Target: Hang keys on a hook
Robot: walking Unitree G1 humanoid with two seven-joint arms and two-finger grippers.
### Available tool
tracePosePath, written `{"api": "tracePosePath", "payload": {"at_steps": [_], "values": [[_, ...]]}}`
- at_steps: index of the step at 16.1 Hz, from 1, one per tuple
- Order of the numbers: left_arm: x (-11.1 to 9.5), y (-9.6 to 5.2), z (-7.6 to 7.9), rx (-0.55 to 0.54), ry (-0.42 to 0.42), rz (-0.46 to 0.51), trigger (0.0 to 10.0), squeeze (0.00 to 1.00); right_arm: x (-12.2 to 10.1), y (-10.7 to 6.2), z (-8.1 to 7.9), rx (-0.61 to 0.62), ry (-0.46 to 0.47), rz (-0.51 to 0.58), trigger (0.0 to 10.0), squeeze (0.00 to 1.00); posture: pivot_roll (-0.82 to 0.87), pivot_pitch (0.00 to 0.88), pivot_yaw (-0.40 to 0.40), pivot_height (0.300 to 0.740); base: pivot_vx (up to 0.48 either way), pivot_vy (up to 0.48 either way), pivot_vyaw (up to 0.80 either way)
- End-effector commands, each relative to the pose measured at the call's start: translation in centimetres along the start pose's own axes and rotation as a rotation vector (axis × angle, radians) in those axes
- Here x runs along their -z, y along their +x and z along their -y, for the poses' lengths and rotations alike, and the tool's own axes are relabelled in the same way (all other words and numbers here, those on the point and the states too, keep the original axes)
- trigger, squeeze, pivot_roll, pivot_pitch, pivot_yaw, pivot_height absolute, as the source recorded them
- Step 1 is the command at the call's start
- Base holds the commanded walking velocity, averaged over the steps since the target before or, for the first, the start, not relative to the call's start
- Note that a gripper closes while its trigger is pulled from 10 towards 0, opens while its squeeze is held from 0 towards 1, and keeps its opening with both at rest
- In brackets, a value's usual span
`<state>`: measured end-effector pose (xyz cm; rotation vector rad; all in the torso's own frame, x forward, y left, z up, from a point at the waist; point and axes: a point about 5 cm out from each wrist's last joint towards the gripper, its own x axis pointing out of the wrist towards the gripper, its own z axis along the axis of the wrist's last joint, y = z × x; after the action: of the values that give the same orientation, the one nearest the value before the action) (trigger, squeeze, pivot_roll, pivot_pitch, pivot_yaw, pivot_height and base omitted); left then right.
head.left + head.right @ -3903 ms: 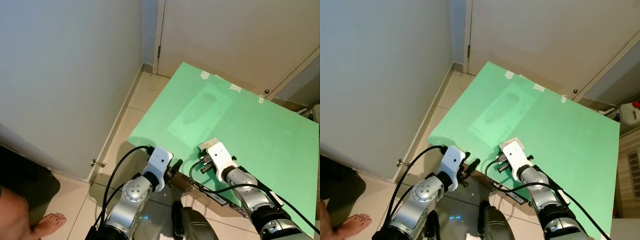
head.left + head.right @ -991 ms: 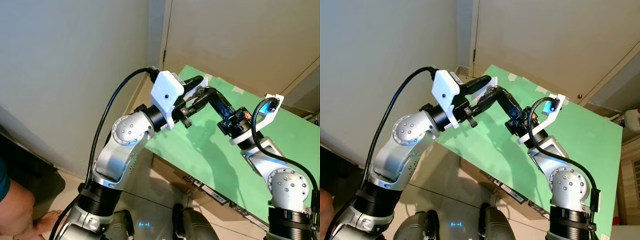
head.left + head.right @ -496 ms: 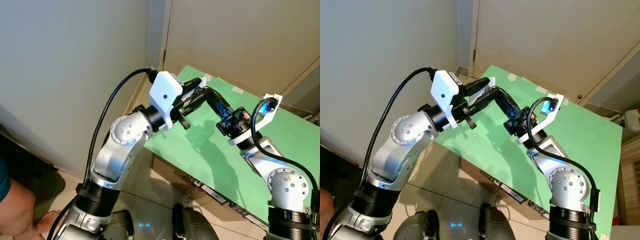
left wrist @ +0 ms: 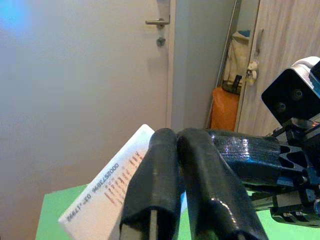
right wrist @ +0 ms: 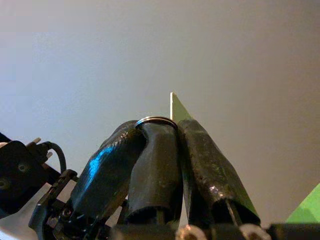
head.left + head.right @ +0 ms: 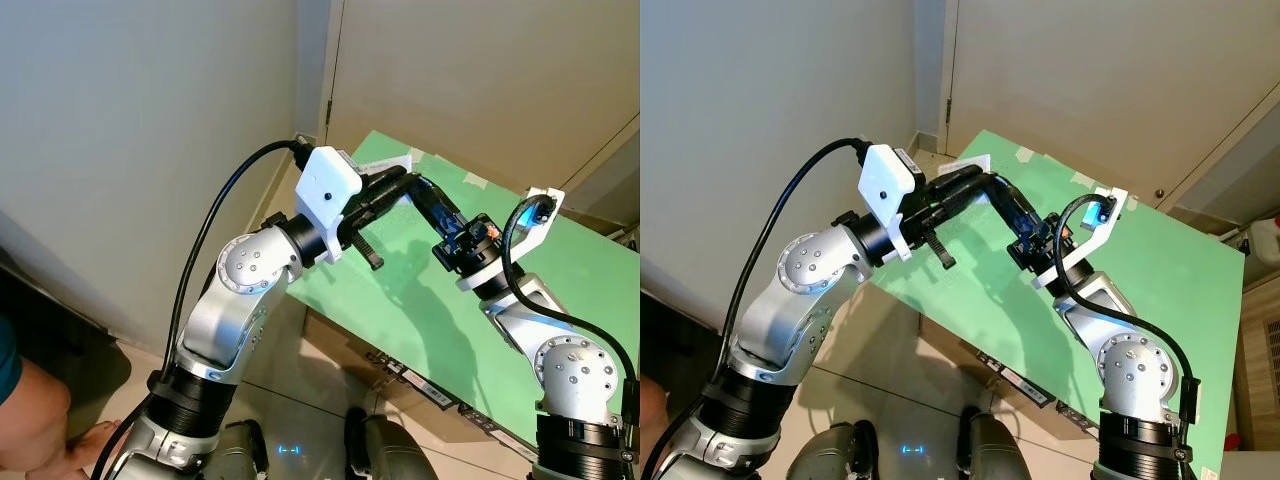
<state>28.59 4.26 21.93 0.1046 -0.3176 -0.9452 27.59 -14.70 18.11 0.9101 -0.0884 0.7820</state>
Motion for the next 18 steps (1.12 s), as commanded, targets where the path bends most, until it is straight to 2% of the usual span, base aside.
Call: {"api": "tracePosePath", "payload": {"at_steps": [1,10,11,12,13,14,15,18], "values": [[-0.5,0.1,0.5,0.018,0.006,0.013,0.0,0.00,-0.3,-0.2,-0.4,-0.014,-0.003,0.001,0.0,0.00,-0.07,0.167,-0.084,0.740,0.000,0.000,0.00],[-0.6,0.0,0.1,-0.005,0.007,0.018,0.0,0.00,-0.3,0.0,-0.4,-0.011,-0.007,0.006,0.0,0.00,-0.07,0.168,-0.085,0.740,0.000,0.000,0.00],[-0.7,0.0,0.0,-0.014,0.009,0.026,0.0,0.00,-0.3,0.1,-0.5,-0.011,-0.026,0.007,1.0,0.00,-0.07,0.171,-0.084,0.740,0.000,0.000,0.00],[-1.0,0.0,-0.3,-0.037,0.012,0.044,0.0,0.00,-0.2,0.0,-1.2,-0.051,-0.088,0.001,10.0,0.00,-0.07,0.171,-0.085,0.740,0.000,0.000,0.00],[-1.1,0.0,-0.4,-0.044,0.012,0.049,0.0,0.00,-0.2,0.0,-1.3,-0.054,-0.096,0.005,10.0,0.00,-0.07,0.172,-0.084,0.740,0.000,0.000,0.00],[-1.2,0.0,-0.6,-0.057,0.015,0.054,0.0,0.00,-0.2,0.0,-1.4,-0.070,-0.078,0.014,10.0,1.00,-0.07,0.174,-0.086,0.740,0.000,0.000,0.00],[-1.3,0.0,-0.9,-0.079,0.022,0.058,0.0,0.00,-0.4,-0.1,-1.5,-0.080,-0.049,0.029,10.0,1.00,-0.07,0.174,-0.086,0.740,0.000,0.000,0.00],[-1.4,-0.1,-1.2,-0.105,0.018,0.075,0.0,0.00,-0.4,-0.3,-1.3,-0.066,-0.054,0.032,10.0,1.00,-0.07,0.179,-0.088,0.740,0.000,0.000,0.00]]}}
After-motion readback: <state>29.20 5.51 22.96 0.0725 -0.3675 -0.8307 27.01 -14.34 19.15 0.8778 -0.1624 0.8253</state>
